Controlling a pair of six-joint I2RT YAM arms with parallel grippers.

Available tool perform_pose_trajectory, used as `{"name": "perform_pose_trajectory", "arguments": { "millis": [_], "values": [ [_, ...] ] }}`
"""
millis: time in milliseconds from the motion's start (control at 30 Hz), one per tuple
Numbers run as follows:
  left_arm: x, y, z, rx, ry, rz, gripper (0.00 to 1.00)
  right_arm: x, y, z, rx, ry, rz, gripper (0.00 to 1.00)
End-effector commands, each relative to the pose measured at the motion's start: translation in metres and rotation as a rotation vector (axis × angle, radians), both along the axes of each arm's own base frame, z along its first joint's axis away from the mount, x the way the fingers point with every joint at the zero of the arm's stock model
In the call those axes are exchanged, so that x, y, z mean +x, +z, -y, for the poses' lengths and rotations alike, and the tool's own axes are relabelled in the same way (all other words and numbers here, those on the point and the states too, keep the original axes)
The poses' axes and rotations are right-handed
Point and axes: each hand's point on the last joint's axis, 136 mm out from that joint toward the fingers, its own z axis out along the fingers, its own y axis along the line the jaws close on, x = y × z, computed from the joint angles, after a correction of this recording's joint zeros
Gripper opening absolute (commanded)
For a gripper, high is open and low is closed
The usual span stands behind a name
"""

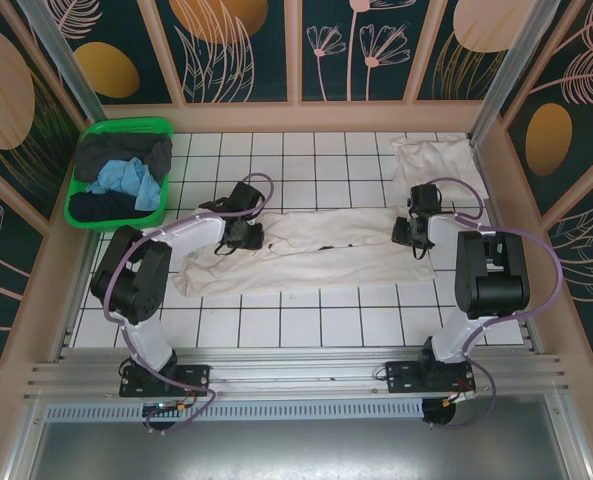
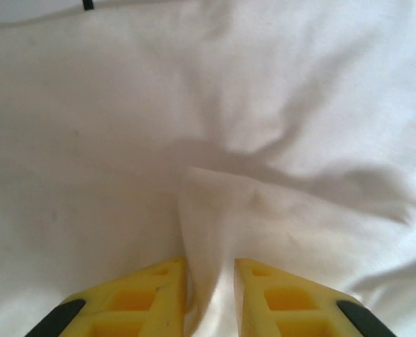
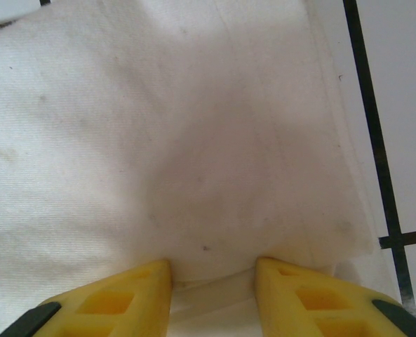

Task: Fold and stack the t-shirts

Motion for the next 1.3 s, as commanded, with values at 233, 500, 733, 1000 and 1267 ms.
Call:
{"name": "perform_pose_trajectory", "arguments": {
  "millis": [233,500,733,1000,1267],
  "values": [
    [-0.027,0.006,0.010,-0.026,-0.030,-0.041,0.02,-0.010,-0.007,0.005,-0.001,-0.007,-0.032,0.37],
    [-0.015,0.007,-0.007,0.100,-0.021,0.007,0.26,-0.010,-0.002,0.002,0.018,0.003,-0.011,0.37],
    [0.004,-0.011,-0.006,0.180,-0.067,0.001,0.36,-0.012,-0.005,0.002,0.017,0.005,-0.016,0.37],
    [0.011,-0.002,-0.003,0.186,-0.082,0.013,0.06,-0.012,-0.001,0.002,0.016,0.006,-0.008,0.37],
    [-0.019,0.048,0.017,0.111,-0.128,-0.004,0.00,-0.012,0.009,-0.001,0.035,0.008,0.016,0.37]
  ]
}}
